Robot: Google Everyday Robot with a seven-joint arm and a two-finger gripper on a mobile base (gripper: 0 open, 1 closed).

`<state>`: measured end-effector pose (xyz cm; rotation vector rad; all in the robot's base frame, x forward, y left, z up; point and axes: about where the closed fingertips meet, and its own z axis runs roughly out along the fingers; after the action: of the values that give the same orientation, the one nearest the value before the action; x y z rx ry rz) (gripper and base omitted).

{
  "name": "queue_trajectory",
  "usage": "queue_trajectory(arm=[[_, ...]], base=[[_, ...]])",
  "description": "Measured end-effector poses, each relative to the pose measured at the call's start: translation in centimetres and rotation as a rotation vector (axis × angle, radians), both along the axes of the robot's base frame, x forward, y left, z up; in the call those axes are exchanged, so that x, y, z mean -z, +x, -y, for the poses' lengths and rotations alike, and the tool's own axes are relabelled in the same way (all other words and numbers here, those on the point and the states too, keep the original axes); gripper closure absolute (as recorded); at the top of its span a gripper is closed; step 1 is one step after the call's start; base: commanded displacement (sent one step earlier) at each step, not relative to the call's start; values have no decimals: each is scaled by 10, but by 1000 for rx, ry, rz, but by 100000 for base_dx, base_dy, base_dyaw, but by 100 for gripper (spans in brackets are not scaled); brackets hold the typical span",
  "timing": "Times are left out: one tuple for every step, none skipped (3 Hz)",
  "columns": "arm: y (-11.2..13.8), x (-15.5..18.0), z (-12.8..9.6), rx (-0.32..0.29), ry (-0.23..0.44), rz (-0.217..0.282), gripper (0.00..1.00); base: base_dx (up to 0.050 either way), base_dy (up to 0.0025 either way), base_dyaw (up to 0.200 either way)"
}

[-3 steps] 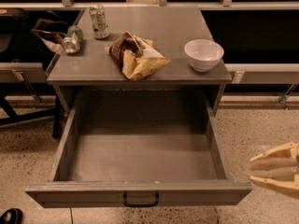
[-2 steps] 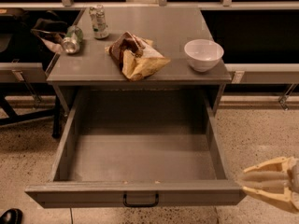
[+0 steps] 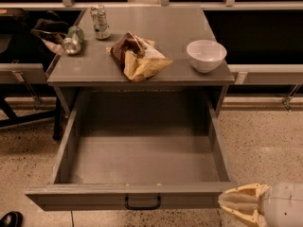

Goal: Close top drawer

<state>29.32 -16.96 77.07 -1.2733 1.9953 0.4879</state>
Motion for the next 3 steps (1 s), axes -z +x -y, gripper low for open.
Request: queue_trajectory(arm=[[0, 0, 0, 0, 0, 0, 100], [-6, 13, -1, 26, 18, 4, 100], [-17, 41, -4, 58, 53, -36, 100]], base=[[0, 0, 0], [0, 0, 0], [0, 0, 0]])
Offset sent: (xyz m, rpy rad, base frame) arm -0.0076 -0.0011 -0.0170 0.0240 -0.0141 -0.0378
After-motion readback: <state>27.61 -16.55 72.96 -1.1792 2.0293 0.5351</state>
